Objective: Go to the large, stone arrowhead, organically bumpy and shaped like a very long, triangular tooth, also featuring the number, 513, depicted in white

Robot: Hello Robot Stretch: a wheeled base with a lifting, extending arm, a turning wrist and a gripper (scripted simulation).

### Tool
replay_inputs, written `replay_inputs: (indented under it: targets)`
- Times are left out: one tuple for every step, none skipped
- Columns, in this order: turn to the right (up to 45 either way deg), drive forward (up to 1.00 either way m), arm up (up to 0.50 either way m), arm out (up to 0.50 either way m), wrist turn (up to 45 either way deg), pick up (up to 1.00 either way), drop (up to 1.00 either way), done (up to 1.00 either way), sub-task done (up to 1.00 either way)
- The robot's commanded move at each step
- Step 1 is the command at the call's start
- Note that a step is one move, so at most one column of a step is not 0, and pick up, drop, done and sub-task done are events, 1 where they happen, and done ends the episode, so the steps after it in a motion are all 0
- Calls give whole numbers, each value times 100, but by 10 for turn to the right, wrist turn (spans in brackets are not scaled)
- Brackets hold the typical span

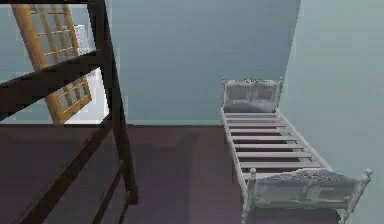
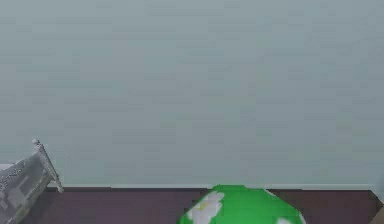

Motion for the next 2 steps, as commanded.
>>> replay_inputs:
  targets:
    - [-60, 0, 0, 0, 0, 0, 0, 0, 0]
    - [0, 100, 0, 0, 0, 0, 0, 0, 0]
